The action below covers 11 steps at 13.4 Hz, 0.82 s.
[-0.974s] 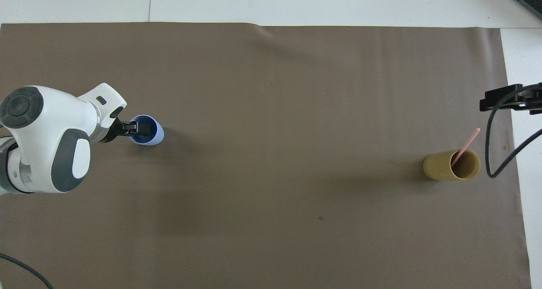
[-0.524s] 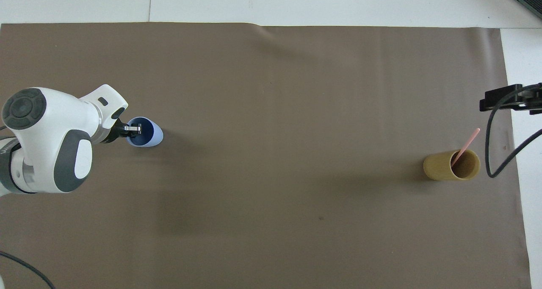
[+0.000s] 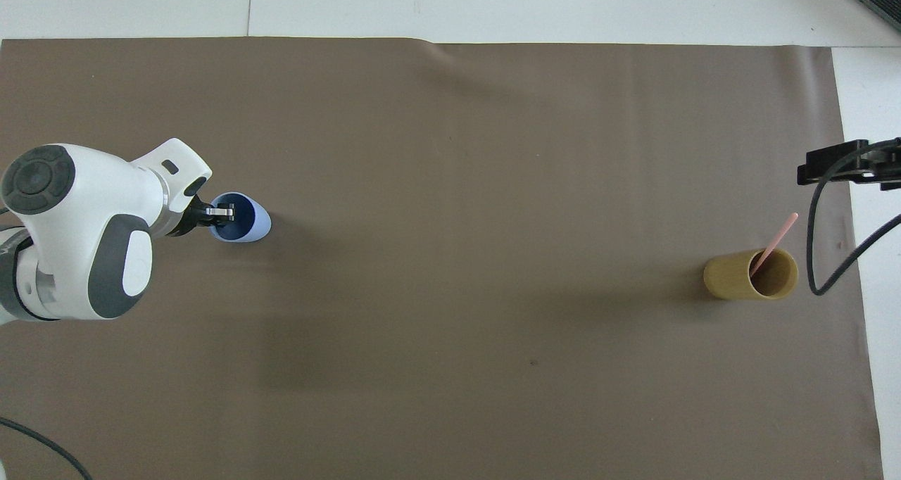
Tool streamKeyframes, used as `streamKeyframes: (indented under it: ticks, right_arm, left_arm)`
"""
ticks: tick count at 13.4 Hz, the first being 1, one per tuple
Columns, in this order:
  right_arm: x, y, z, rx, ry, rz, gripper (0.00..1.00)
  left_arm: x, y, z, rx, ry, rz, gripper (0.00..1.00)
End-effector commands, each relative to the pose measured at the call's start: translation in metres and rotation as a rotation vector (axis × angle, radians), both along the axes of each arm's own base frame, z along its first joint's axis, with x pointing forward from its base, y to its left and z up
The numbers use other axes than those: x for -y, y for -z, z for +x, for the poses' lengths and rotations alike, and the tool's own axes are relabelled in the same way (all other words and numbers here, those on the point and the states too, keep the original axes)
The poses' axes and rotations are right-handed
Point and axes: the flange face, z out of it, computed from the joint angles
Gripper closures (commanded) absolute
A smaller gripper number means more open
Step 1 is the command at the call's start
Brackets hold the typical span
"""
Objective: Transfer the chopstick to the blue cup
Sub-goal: 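Carry the blue cup with the left gripper toward the table center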
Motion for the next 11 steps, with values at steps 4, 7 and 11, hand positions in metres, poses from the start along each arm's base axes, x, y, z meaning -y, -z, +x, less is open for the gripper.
streamKeyframes:
  ticks: [4, 7, 11]
  right_arm:
    - [0.001, 0.0, -0.004, -0.004, -0.018, 0.004, 0.0]
    - [0.001, 0.0, -0.004, -0.004, -0.018, 0.004, 0.0]
    - [0.001, 0.0, -0.004, -0.004, -0.018, 0.004, 0.0]
  left_arm:
    - [0.161, -0.028, -0.041, 0.022, -0.125, -0.057, 1.0]
    - [0.226, -0.015, -0.053, 0.024, -0.135, -0.078, 1.0]
    - [0.297, -0.005, -0.063, 0.02, -0.135, -0.096, 1.0]
